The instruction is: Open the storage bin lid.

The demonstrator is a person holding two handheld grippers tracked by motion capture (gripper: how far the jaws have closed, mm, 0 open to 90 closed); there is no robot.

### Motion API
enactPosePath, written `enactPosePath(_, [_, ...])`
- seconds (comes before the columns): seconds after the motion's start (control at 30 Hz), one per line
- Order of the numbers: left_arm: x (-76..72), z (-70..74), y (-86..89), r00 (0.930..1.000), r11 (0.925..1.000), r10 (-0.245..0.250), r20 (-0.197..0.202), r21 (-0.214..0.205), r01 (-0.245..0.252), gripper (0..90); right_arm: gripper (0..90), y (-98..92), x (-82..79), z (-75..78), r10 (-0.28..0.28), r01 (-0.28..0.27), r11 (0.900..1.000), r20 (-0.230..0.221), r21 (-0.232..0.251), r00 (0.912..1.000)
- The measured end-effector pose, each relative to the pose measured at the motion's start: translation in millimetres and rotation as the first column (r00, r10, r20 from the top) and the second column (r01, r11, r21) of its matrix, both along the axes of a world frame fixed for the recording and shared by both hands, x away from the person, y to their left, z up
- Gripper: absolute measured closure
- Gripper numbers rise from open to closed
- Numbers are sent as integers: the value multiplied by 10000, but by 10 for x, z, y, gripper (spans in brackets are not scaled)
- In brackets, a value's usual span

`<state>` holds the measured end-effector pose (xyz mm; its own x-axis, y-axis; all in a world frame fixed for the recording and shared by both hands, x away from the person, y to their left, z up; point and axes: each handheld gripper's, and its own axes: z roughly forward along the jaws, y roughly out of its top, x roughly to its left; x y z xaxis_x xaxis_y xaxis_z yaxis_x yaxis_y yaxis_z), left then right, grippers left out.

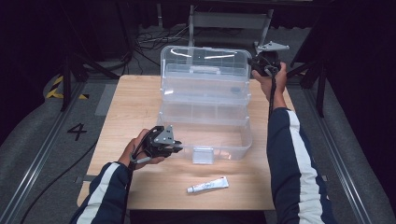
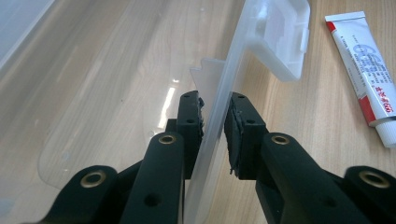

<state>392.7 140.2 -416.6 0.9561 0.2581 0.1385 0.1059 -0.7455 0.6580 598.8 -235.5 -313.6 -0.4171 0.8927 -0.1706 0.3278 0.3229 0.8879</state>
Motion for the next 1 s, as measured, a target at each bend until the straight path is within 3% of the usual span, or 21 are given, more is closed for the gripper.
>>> enactPosePath(0.13, [-46, -3, -25, 10000, 10000, 11, 45, -33, -11, 777, 821, -1, 48, -26, 158, -156, 9995, -71, 288, 9998])
enactPosePath(1.0, [-45, -25, -15, 10000, 9997, -4, -54, -254, 2, 780, 806, 34, 374, -244, 219, -217, 9997, -488, 59, 9986])
